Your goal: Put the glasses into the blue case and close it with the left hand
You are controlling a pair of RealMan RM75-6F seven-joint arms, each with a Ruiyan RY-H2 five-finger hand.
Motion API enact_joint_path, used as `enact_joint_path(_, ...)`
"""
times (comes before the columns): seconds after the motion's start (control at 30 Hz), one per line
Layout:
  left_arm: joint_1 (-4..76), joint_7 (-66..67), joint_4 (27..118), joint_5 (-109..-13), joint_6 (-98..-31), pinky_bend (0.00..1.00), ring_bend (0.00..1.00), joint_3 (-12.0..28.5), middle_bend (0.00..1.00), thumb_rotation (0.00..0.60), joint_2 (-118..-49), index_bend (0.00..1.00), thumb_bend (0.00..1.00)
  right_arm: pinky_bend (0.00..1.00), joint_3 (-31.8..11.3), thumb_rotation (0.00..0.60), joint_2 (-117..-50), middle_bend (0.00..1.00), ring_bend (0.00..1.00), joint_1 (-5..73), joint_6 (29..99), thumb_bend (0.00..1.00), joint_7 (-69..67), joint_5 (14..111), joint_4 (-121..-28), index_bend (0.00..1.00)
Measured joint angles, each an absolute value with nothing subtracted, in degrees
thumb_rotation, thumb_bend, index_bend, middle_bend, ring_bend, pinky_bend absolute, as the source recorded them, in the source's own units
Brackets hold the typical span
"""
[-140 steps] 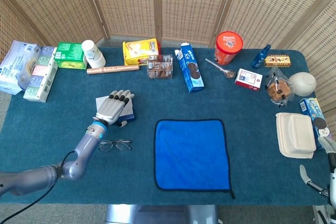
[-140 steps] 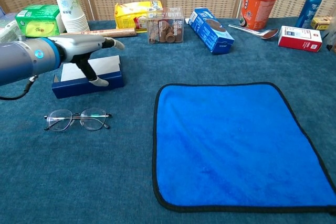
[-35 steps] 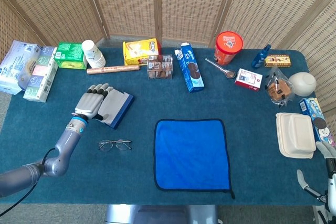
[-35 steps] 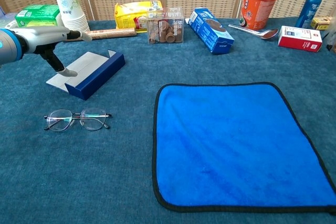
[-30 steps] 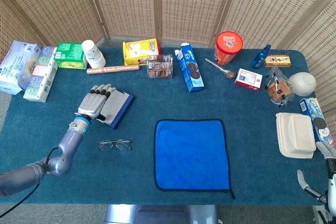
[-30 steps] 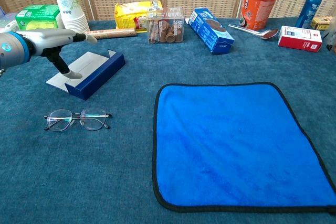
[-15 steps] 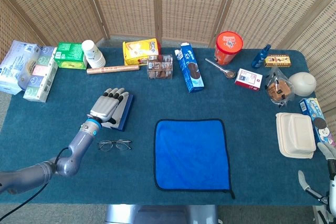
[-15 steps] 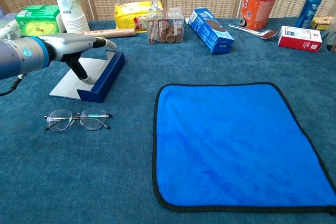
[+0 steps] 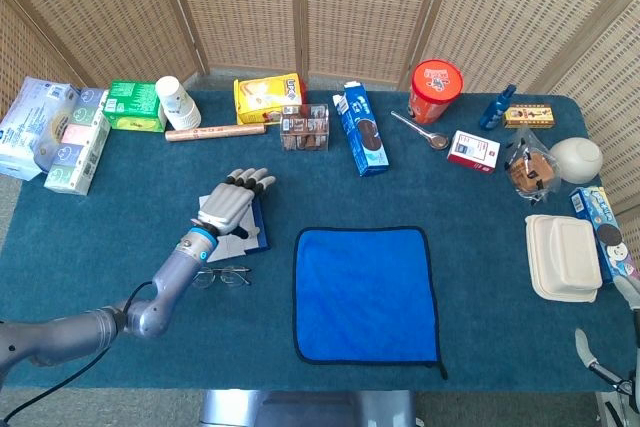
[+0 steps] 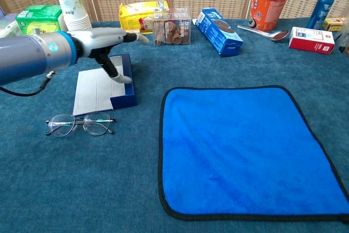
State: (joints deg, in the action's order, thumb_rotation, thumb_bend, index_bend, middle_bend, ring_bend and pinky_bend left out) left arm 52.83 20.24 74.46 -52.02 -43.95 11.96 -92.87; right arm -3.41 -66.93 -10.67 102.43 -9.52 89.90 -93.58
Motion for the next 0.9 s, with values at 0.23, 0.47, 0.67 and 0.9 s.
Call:
enact_joint_path(0.23, 53.62, 19.39, 77.69, -51.10, -41.92, 0.03, 0.00, 12.42, 0.10, 0.426, -89.36, 0.01, 0.23, 0.04, -3.46, 0.401, -67.17, 0.13, 0.00, -11.00, 102.77, 0.34, -10.59, 89.88, -92.75, 0.13)
enact_joint_path(0.47, 54.88, 17.24, 78.46, -50.17, -37.15, 0.04, 0.00, 12.27, 0.13, 0.333, -85.45, 0.03, 0.23, 0.04, -3.62, 0.402, -67.54, 0.13, 0.00, -11.12, 103.03, 0.34, -10.80, 89.93, -92.37, 0.13)
enact_joint_path(0.67, 55.69, 12.55, 76.18, -51.30, -34.69, 0.09, 0.03, 12.56, 0.17, 0.326, -86.59, 0.03, 0.23, 0.04, -3.62, 0.401, -67.43, 0.13, 0.00, -11.66, 103.79, 0.34, -10.61, 89.91, -92.52, 0.13)
enact_joint_path(0.9, 56.72, 9.20, 72.24, -53.70, -32.86, 0.09, 0.06, 12.26, 0.18, 0.327, -89.56, 0.02, 0.23, 0.04, -3.60, 0.403, -67.29, 0.13, 0.00, -12.24, 104.50, 0.34, -10.55, 89.99, -92.61, 0.13)
